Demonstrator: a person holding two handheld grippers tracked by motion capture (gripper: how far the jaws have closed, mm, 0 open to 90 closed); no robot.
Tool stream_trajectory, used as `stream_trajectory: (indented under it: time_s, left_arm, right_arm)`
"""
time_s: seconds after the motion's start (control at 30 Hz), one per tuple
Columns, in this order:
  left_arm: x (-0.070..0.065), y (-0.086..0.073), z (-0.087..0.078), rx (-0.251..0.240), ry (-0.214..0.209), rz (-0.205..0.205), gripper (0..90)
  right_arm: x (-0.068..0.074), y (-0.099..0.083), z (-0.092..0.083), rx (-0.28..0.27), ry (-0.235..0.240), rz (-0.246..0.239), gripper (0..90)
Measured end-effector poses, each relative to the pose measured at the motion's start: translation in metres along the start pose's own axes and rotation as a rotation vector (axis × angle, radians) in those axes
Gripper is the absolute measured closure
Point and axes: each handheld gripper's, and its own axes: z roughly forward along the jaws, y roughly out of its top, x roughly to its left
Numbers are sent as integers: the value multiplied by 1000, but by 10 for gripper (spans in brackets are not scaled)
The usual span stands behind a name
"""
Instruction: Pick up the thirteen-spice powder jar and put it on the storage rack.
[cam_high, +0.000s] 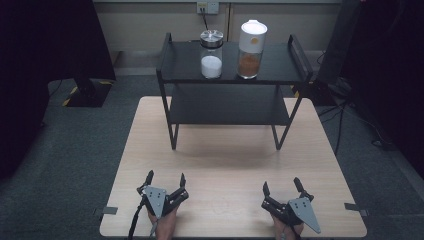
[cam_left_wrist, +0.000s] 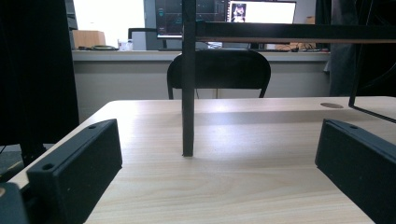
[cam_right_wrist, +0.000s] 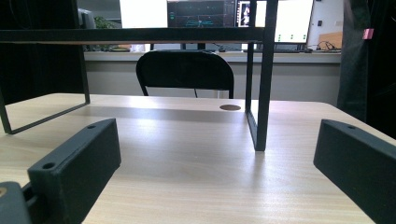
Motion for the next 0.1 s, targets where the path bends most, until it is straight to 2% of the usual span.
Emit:
stream_trajectory:
  time_s: [0.1]
  left_arm:
    - [0,0,0,0,3,1,0]
  right_arm:
    - [0,0,0,0,0,0,0]
